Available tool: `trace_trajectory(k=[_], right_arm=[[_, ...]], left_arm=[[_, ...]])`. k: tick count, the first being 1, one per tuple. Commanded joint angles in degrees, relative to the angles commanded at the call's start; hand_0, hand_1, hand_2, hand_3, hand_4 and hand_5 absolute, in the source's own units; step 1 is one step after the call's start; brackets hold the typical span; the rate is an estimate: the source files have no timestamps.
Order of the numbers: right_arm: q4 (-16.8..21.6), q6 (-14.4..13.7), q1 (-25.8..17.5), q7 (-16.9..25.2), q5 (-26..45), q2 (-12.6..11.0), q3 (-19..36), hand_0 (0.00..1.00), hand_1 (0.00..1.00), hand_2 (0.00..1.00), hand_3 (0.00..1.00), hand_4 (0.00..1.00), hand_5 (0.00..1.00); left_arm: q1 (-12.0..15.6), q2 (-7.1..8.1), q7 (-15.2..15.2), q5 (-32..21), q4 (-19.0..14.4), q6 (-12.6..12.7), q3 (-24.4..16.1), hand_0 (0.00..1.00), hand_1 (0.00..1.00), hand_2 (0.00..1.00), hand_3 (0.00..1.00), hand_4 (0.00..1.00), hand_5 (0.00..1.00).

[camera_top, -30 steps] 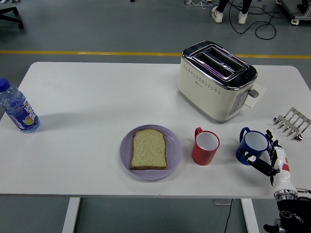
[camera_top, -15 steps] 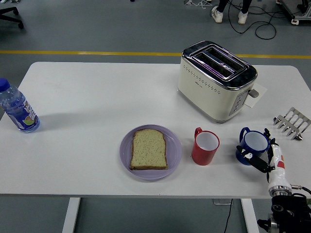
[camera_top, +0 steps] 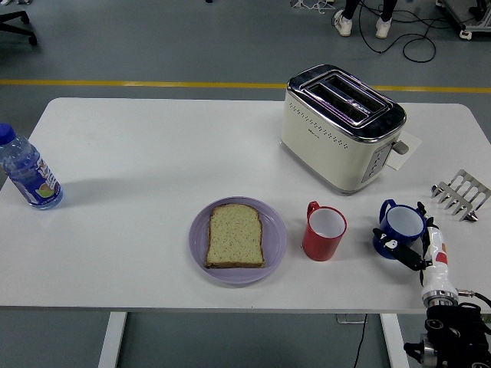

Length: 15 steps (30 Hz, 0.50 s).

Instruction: Pick up the cup,pour liquid into bread,place the cup on the desk

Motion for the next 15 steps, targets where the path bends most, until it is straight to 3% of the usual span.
trace_trajectory(k=[11,12,15], right_arm=[[-1.4,-1.5,0.6,3.1,2.9,0.1,-0.7,0.977,0.850,0.939,0.972,0.944,0.182],[-1.4,-1.6,0.7,3.4,3.1,0.1,-0.8,0.925,0.788,0.876,0.913,0.836,0.124],[-1.8,-1.5,0.7,4.1,4.1,0.1,-0.8,0.925,0.788,0.876,0.913,0.836,0.124]], left_arm=[[0.0,-0.03,0.0,0.0,0.0,0.0,0.0,0.633,0.638,0.650,0.502,0.239,0.864],[-0.1,-0.03,0.0,-0.1,0.0,0.0,0.0,0.632,0.638,0.650,0.503,0.240,0.864],[0.0,-0.04,0.0,-0.1,0.0,0.0,0.1,0.632,0.638,0.650,0.503,0.240,0.864]])
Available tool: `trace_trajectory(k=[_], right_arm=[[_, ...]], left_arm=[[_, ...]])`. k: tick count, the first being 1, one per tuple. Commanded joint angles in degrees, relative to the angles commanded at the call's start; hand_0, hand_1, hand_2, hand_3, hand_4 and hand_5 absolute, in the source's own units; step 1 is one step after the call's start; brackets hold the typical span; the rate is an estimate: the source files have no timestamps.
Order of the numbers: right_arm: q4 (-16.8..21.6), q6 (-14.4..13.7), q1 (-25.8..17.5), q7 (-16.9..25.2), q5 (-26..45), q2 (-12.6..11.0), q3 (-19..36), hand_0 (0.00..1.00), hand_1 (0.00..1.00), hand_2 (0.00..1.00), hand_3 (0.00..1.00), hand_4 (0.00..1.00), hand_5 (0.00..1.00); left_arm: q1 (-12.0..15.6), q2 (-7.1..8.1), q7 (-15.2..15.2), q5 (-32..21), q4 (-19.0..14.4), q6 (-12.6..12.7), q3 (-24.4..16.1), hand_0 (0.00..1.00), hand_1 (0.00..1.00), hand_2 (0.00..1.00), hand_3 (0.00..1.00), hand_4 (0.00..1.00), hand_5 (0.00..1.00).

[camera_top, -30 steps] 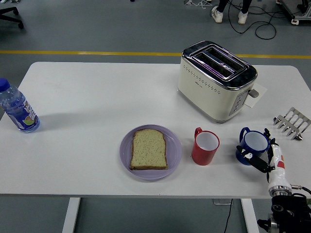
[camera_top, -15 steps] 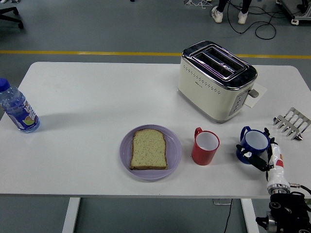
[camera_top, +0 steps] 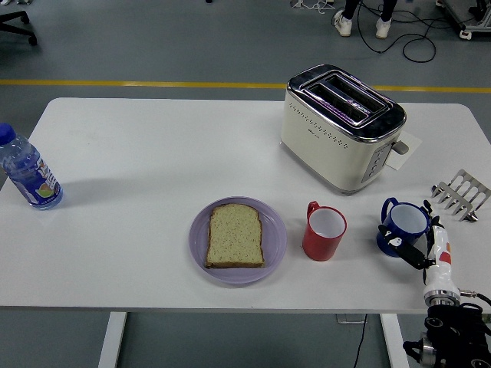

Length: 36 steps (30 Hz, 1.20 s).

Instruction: Pick up the cup,pour liquid into bread,place the cup on the desk

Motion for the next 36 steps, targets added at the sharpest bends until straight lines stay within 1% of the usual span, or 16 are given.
trace_trajectory(k=[2,3,8,9,20,21,26,27,32,33,36], right_arm=[[-0.2,0.1,0.0,0.3,0.5,0.0,0.0,0.925,0.788,0.876,0.913,0.836,0.124],[-0.3,0.2,0.0,0.6,1.0,0.0,-0.1,0.909,0.765,0.836,0.887,0.776,0.069],[-1.0,0.8,-0.1,1.5,2.5,-0.1,-0.5,0.909,0.765,0.836,0.887,0.776,0.069],[-1.1,0.8,-0.1,1.6,2.6,-0.1,-0.5,0.892,0.758,0.813,0.882,0.741,0.059],[-1.4,0.8,-0.3,3.6,4.2,-0.1,-0.7,0.881,0.741,0.802,0.873,0.736,0.062],[-1.4,0.8,-0.3,3.6,4.2,-0.1,-0.7,0.859,0.725,0.795,0.865,0.733,0.060],[-1.4,0.7,-0.4,4.5,4.8,0.0,-0.8,0.859,0.725,0.795,0.865,0.733,0.060],[-1.4,0.7,-0.4,4.5,4.8,0.0,-0.8,0.796,0.692,0.753,0.850,0.728,0.061],[-1.4,0.7,-0.4,5.5,5.5,0.0,-0.6,0.796,0.692,0.753,0.850,0.728,0.061],[-1.4,0.6,-0.4,5.6,5.5,0.0,-0.4,0.716,0.658,0.717,0.827,0.715,0.046],[-1.2,0.5,-0.4,5.7,5.4,0.0,0.1,0.716,0.658,0.717,0.827,0.715,0.046]], left_arm=[[0.0,-0.01,0.0,0.0,0.0,0.0,0.1,0.632,0.638,0.650,0.503,0.240,0.864],[0.1,-0.03,0.0,0.0,0.0,0.0,0.1,0.632,0.639,0.650,0.502,0.239,0.864],[0.3,-0.12,0.0,-0.1,0.0,0.0,0.4,0.632,0.639,0.650,0.502,0.239,0.864],[0.3,-0.14,0.0,-0.1,0.0,0.0,0.4,0.632,0.638,0.650,0.502,0.240,0.864],[0.7,-0.31,0.0,-0.2,0.0,0.0,1.0,0.632,0.638,0.651,0.502,0.240,0.864],[0.7,-0.31,0.0,-0.2,0.0,0.0,1.0,0.632,0.638,0.651,0.502,0.239,0.864],[0.8,-0.30,0.0,-0.1,0.1,-0.1,1.1,0.632,0.638,0.651,0.502,0.239,0.864],[0.8,-0.30,0.0,-0.1,0.1,-0.1,1.0,0.632,0.638,0.651,0.502,0.240,0.864],[0.6,-0.28,0.0,0.0,0.0,-0.1,0.8,0.632,0.638,0.651,0.502,0.240,0.864],[0.6,-0.28,0.0,0.1,0.0,-0.1,0.7,0.632,0.638,0.651,0.503,0.239,0.865],[0.5,-0.28,0.0,0.2,0.0,0.0,0.5,0.632,0.638,0.651,0.503,0.239,0.865]])
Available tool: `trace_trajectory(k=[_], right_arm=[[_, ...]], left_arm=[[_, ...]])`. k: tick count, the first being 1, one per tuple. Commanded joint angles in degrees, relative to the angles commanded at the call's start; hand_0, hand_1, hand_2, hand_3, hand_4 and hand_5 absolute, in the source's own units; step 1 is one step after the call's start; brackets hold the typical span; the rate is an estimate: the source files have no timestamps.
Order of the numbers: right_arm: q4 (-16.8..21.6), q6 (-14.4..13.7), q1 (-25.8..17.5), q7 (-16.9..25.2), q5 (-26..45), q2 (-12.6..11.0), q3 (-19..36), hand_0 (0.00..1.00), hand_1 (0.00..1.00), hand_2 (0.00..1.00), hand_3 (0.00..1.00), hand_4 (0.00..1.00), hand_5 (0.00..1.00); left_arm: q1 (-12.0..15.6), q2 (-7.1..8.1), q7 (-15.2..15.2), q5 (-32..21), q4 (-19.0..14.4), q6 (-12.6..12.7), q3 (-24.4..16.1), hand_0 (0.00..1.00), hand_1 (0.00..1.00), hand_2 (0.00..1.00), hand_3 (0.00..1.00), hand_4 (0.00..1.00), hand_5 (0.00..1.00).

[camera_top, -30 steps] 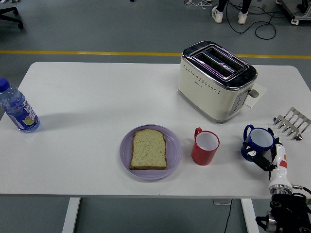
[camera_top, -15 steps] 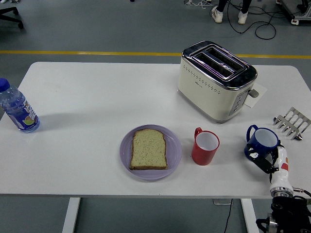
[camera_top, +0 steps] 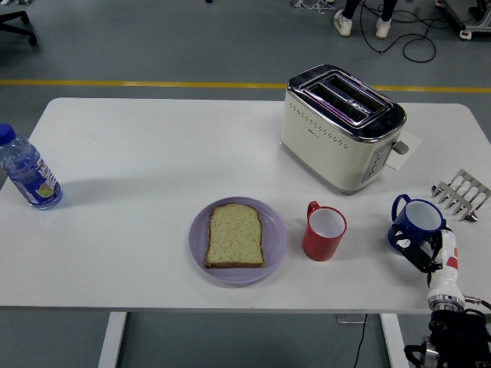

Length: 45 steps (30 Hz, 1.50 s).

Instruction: Pick up the cup,pour liquid into bread,place the cup on the desk

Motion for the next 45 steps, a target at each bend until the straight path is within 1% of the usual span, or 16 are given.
trace_trajectory(k=[2,3,8,9,14,15,20,21,25,27,32,33,35,37,39,45], right_arm=[[0.3,-0.1,-0.1,-0.1,-0.2,0.0,0.5,0.716,0.658,0.717,0.827,0.715,0.046],[0.4,-0.1,-0.1,-0.2,-0.2,-0.1,0.7,0.631,0.607,0.680,0.800,0.665,0.002],[1.4,-0.9,-0.4,0.7,0.1,-0.3,1.2,0.631,0.607,0.680,0.800,0.665,0.002],[1.6,-1.1,-0.5,0.9,0.1,-0.3,1.4,0.542,0.548,0.650,0.784,0.626,0.002],[3.4,-2.0,-0.9,1.4,-0.3,-0.5,2.3,0.542,0.548,0.650,0.784,0.626,0.002],[4.1,-2.3,-1.1,1.2,-0.6,-0.6,2.7,0.482,0.501,0.615,0.706,0.622,0.002],[8.0,-2.5,-2.0,-0.4,-2.6,-1.1,4.4,0.482,0.501,0.615,0.706,0.622,0.002],[8.9,-2.2,-2.2,-0.9,-3.1,-1.2,4.9,0.460,0.484,0.595,0.578,0.601,0.002],[12.0,-0.8,-2.7,-3.3,-5.2,-1.8,6.8,0.460,0.484,0.595,0.578,0.601,0.002],[14.5,0.9,-3.4,-6.0,-7.6,-2.4,8.5,0.471,0.476,0.588,0.565,0.603,0.002],[21.3,6.0,-4.7,-17.5,-16.5,-3.7,13.5,0.471,0.476,0.588,0.565,0.603,0.002],[21.8,6.3,-4.8,-18.6,-17.2,-3.9,13.9,0.435,0.466,0.582,0.563,0.620,0.002],[25.1,7.9,-5.4,-22.0,-19.9,-4.4,16.1,0.435,0.466,0.582,0.563,0.620,0.002],[27.1,8.8,-5.7,-23.9,-21.2,-4.7,17.2,0.435,0.466,0.582,0.563,0.620,0.002],[30.4,10.8,-6.1,-27.7,-23.7,-5.1,18.8,0.441,0.468,0.585,0.569,0.610,0.002],[37.2,14.8,-6.4,-38.4,-30.6,-6.2,20.1,0.431,0.462,0.582,0.574,0.601,0.002]], left_arm=[[-0.1,-0.01,0.0,0.1,0.0,0.0,-0.1,0.632,0.638,0.651,0.503,0.239,0.865],[-0.1,-0.01,0.0,0.1,0.0,0.0,-0.2,0.632,0.638,0.651,0.503,0.240,0.865],[-0.1,-0.03,0.0,0.3,0.0,0.0,-0.4,0.632,0.638,0.651,0.503,0.240,0.865],[-0.2,-0.03,0.0,0.3,0.0,0.0,-0.4,0.632,0.638,0.651,0.503,0.240,0.865],[-0.2,-0.03,0.0,0.4,-0.1,0.0,-0.6,0.632,0.638,0.651,0.503,0.240,0.865],[-0.2,-0.04,0.0,0.3,0.0,0.0,-0.6,0.633,0.638,0.650,0.503,0.239,0.865],[-0.2,-0.05,0.0,0.4,-0.1,0.0,-0.7,0.633,0.638,0.650,0.503,0.239,0.865],[-0.1,-0.05,0.0,0.5,-0.1,0.0,-0.8,0.632,0.638,0.651,0.503,0.239,0.865],[-0.2,-0.04,0.0,0.6,-0.1,0.0,-0.8,0.632,0.638,0.651,0.503,0.239,0.865],[-0.2,-0.04,0.0,0.6,0.0,0.0,-0.8,0.633,0.638,0.651,0.503,0.239,0.865],[-0.2,0.00,0.0,0.8,-0.1,0.0,-1.0,0.633,0.638,0.651,0.503,0.239,0.865],[-0.2,0.00,0.0,0.8,-0.1,0.0,-1.0,0.633,0.638,0.649,0.503,0.239,0.865],[-0.2,0.04,0.0,0.8,0.0,0.0,-1.0,0.633,0.638,0.649,0.503,0.239,0.865],[-0.2,0.05,0.0,0.8,0.0,0.0,-1.0,0.633,0.638,0.649,0.503,0.239,0.865],[-0.2,0.05,0.0,0.8,0.0,0.0,-1.0,0.633,0.638,0.649,0.503,0.238,0.864],[-0.2,0.07,0.0,1.0,0.0,0.0,-0.9,0.633,0.637,0.649,0.502,0.238,0.864]])
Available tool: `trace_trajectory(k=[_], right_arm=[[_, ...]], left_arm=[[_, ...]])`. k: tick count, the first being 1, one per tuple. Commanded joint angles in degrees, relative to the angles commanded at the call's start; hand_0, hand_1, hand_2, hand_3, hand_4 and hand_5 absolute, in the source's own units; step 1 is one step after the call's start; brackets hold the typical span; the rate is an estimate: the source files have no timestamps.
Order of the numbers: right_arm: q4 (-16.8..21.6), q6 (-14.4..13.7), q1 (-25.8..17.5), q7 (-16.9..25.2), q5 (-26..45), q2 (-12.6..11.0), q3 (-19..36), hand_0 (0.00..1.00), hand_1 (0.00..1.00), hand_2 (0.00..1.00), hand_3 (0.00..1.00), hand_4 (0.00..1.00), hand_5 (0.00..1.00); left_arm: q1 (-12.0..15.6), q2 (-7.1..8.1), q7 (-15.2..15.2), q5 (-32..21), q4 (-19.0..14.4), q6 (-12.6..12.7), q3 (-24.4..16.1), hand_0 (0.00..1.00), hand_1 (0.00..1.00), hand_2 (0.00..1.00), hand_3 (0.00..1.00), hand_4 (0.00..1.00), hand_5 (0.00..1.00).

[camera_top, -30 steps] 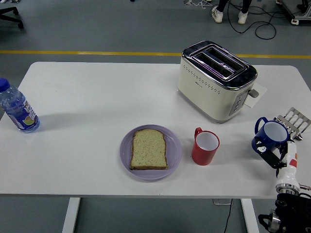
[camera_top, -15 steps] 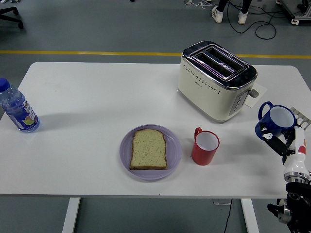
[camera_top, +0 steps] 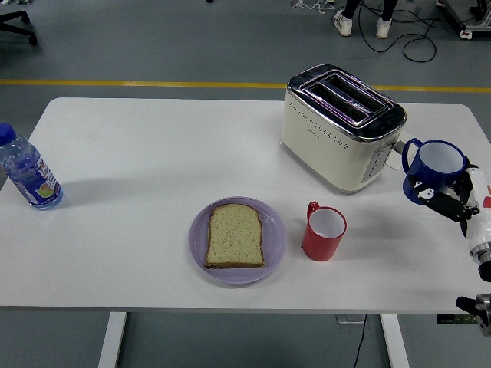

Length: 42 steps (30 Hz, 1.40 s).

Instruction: Pick up the cup,pour liquid into bread,place the cup on the desk

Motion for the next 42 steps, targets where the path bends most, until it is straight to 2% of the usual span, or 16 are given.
trace_trajectory(k=[6,11,17,25,36,42], right_arm=[[6.5,3.6,1.1,-7.7,-4.8,-1.0,-1.1,0.431,0.461,0.580,0.576,0.594,0.002],[8.7,5.5,3.6,-12.4,-7.6,-1.7,-3.7,0.431,0.461,0.580,0.576,0.594,0.002],[8.4,7.9,8.3,-17.6,-11.0,-2.2,-7.6,0.438,0.457,0.578,0.576,0.580,0.002],[7.8,12.8,17.1,-24.0,-16.1,-4.1,-16.5,0.440,0.456,0.575,0.579,0.559,0.002],[5.7,17.2,27.1,-29.1,-22.7,-4.8,-26.8,0.441,0.451,0.570,0.580,0.555,0.002],[4.8,19.2,31.4,-29.1,-26.2,-5.0,-31.2,0.449,0.450,0.569,0.580,0.550,0.002]], left_arm=[[0.0,-0.03,0.0,0.0,0.0,0.0,0.0,0.633,0.638,0.650,0.502,0.238,0.864],[0.1,-0.05,0.0,-0.2,0.0,0.0,0.2,0.633,0.638,0.650,0.502,0.238,0.864],[0.2,-0.03,0.0,-0.5,-0.1,0.0,0.4,0.633,0.638,0.649,0.503,0.238,0.864],[0.6,0.07,0.0,-1.1,-0.1,-0.1,0.7,0.633,0.638,0.650,0.503,0.239,0.865],[0.6,0.16,0.1,-1.7,-0.1,-0.1,1.0,0.632,0.639,0.650,0.503,0.239,0.864],[0.5,0.21,0.1,-1.8,-0.1,0.0,0.7,0.633,0.639,0.651,0.503,0.239,0.864]])
